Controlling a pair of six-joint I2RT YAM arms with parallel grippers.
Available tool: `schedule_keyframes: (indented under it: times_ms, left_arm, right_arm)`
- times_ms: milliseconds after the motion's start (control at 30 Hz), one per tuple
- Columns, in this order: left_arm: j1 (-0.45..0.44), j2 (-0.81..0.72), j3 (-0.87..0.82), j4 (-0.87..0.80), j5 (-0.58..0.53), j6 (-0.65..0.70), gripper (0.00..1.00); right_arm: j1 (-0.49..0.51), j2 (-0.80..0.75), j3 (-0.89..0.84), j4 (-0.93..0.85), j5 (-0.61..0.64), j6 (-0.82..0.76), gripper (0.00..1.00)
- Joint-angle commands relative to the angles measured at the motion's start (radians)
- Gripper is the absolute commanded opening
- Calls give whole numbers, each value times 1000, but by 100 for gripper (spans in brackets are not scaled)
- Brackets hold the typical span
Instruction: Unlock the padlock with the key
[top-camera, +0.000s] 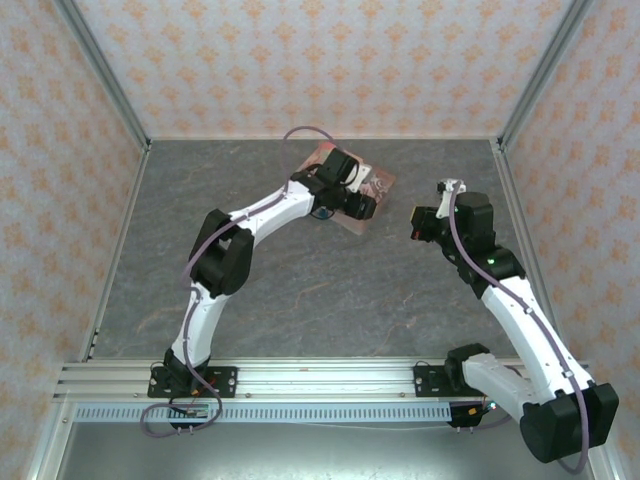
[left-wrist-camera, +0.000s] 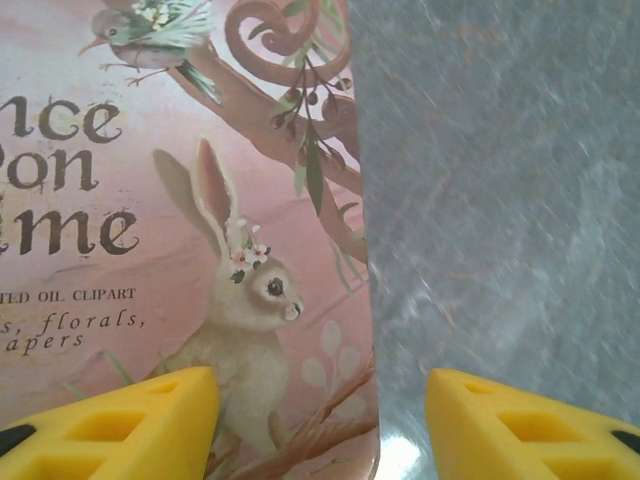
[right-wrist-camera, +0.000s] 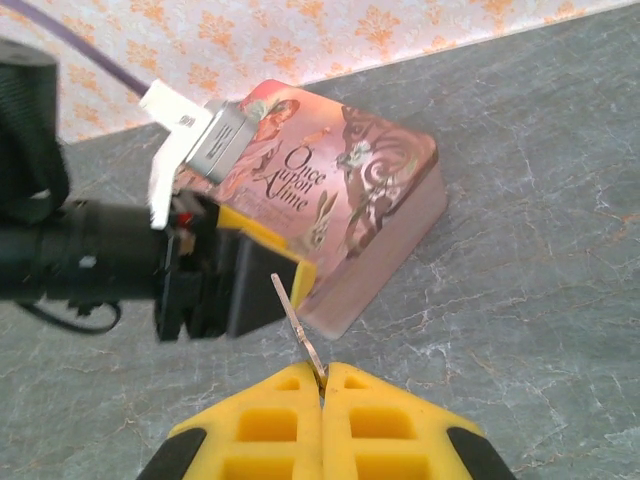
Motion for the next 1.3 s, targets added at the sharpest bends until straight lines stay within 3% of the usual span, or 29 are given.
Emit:
schedule_keyframes:
  times_ms: [0, 333, 533, 767, 967, 1267]
  left_arm:
    - [-36, -61, -122, 7, 3, -47, 57]
    - [-128, -184, -371, 148, -6, -140, 57]
    - [-135, -128, -305, 226, 19, -185, 57]
    - [-135, -50, -160, 203, 16, -163, 58]
    - [-118, -184, -222, 244, -18, -133, 62]
    - [0, -516, -585, 473, -100, -189, 70]
  right_arm:
    - [-16, 1, 6, -20, -13, 21, 0]
    - [-28, -3, 25, -52, 35, 15, 0]
    - [-28, 9, 20, -34, 26, 40, 0]
    - [-28, 7, 11, -39, 23, 54, 0]
    - [-30, 8, -19, -4, -13, 73, 0]
    - [-47, 160, -60, 199, -220, 208, 0]
